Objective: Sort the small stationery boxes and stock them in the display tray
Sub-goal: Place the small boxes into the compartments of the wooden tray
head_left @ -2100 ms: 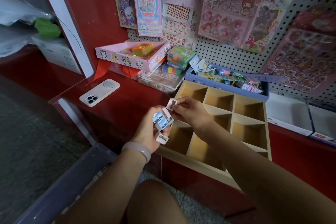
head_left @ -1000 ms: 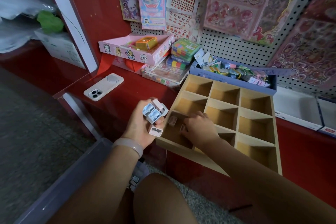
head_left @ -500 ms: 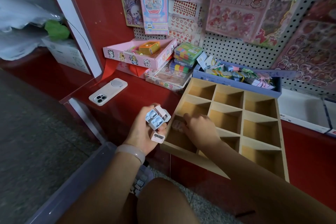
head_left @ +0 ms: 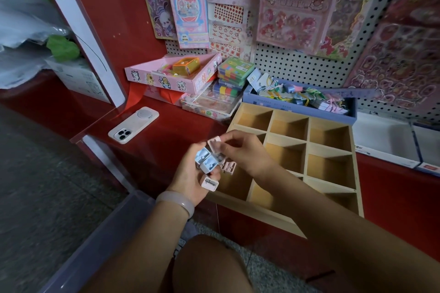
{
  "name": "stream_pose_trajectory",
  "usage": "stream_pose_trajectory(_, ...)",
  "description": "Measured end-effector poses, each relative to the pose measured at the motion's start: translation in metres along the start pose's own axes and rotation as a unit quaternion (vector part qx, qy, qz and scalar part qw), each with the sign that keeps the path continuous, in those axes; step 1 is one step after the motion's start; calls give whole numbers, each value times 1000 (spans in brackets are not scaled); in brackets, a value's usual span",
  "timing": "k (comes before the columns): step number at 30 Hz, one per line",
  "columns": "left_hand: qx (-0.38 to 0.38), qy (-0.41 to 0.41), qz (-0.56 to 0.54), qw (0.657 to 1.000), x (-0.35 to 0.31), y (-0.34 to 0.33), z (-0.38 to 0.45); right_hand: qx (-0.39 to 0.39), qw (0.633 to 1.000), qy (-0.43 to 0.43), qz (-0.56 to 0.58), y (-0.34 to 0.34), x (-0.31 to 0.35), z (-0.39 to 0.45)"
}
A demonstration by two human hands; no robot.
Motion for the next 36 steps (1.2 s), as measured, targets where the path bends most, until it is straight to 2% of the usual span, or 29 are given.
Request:
stream_pose_trajectory(2, -17, 4, -45, 999, 1, 2, 1, -15, 998, -14, 60, 5, 2, -2)
stream_pose_trajectory(7, -55, -34, -87, 994, -3, -1, -2, -41, 997, -2, 58, 19, 0, -7)
stream_pose_trajectory(9, -61, -41, -96, 993, -5, 0, -4, -42, 991, 34, -122, 28, -2, -10)
stream_pose_trajectory(10, -65, -43, -99, 992, -5, 1, -4, -25, 969, 48, -242, 30, -5, -11)
stream_pose_trajectory(12, -70, -48, -98, 992, -7, 4, -5, 31, 898, 53, -435, 25, -12, -14)
stream_pose_trajectory(13, -70, -51, -96, 992, -8, 5, -5, 51, 872, 51, -484, 20, -17, -16)
stream_pose_trajectory(14, -70, -52, -92, 992, -8, 7, -6, 60, 865, 49, -496, 15, -22, -16)
stream_pose_trajectory(18, -68, -50, -91, 992, -11, 11, -11, 28, 933, 42, -357, 5, -23, -17)
stream_pose_trajectory(23, -68, -46, -98, 992, -16, 16, -13, 44, 959, -2, -280, 0, -24, -13)
stream_pose_trajectory(25, -67, -43, -95, 992, -16, 18, -14, 50, 954, -15, -296, -5, -25, -11)
stream_pose_trajectory(28, -60, -44, -93, 993, -16, 20, -15, 104, 913, 1, -395, -17, -29, -8)
stream_pose_trajectory(32, -59, -42, -91, 993, -16, 25, -16, 198, 820, 11, -537, -24, -34, -9)
stream_pose_trajectory(36, -53, -38, -89, 994, -18, 28, -15, 242, 794, 64, -554, -15, -20, -11)
Point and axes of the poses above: each hand's wrist, its own z-axis towards the middle knuckle, its own y-axis out of the back of the hand, x = y × z, the point moved 3 cm from there along z, towards the middle knuckle, and after that the axes turned 5 degrees about z, right-handed, at the moved point
